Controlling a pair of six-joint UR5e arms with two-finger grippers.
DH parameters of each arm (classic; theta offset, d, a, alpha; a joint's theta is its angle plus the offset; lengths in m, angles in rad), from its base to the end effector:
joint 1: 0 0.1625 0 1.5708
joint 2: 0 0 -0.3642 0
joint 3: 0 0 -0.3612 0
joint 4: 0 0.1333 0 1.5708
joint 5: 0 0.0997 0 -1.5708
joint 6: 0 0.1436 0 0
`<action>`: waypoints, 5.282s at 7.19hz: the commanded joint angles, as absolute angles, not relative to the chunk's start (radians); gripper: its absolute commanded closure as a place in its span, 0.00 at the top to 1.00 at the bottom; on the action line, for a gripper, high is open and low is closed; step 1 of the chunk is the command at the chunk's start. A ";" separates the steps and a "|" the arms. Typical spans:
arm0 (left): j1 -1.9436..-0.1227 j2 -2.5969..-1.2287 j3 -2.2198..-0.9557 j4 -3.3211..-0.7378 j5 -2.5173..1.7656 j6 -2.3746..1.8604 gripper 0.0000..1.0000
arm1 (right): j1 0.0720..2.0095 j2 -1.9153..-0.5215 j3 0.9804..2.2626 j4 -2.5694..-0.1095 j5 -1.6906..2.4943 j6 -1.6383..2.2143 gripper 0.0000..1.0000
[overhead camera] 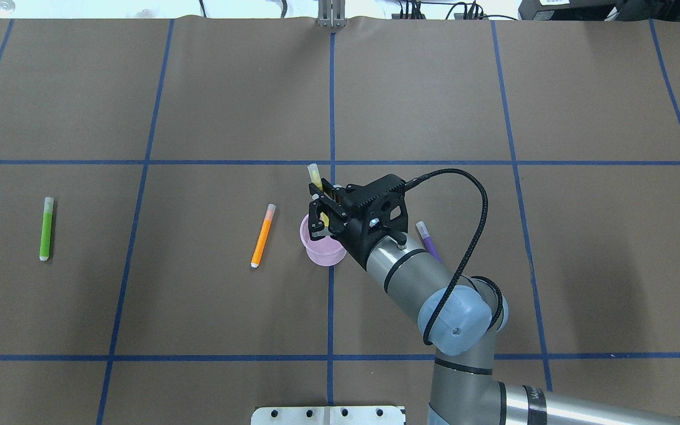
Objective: Collect pens into pen holder
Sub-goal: 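Lower the yellow highlighter into the cup and open the right gripper, then raise the right gripper while the left gripper reaches toward the green marker, then grasp the green marker with the left gripper and lift it, then carry the green marker with the left gripper above the cup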
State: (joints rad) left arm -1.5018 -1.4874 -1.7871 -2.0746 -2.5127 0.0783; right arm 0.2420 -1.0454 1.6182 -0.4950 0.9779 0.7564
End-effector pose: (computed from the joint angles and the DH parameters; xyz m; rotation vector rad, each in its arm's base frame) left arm 0.0144 -0.4582 0.4862 0.5953 0.9103 0.4321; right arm -0.5286 -0.3504 0.1732 1.1773 -1.1353 0.0502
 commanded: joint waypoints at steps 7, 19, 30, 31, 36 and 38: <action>-1.499 -1.477 -1.776 -2.072 -2.514 0.020 1.00 | 0.367 -1.012 1.786 -0.910 1.203 0.834 0.98; -0.962 -1.580 -1.597 -2.106 -2.097 -0.716 1.00 | 1.192 -1.360 1.806 -1.427 2.240 0.461 1.00; -0.876 -1.606 -1.684 -2.102 -2.056 -0.815 0.00 | 1.216 -1.382 1.802 -1.427 2.235 0.423 1.00; -0.877 -1.612 -1.751 -2.106 -2.043 -0.813 0.00 | 1.216 -1.384 1.802 -1.427 2.235 0.419 1.00; -0.778 -1.917 -1.841 -2.351 -1.913 -0.844 0.00 | 1.210 -1.364 1.880 -1.394 2.235 0.414 1.00; -0.640 -2.021 -1.819 -2.458 -1.768 -0.885 0.00 | 1.207 -1.322 1.887 -1.338 2.233 0.402 0.99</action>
State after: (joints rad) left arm -0.7268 -1.9555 -1.8334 -2.3890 -1.8551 -0.8672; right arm 1.2088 -1.3314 1.8797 -1.3820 2.2338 0.4081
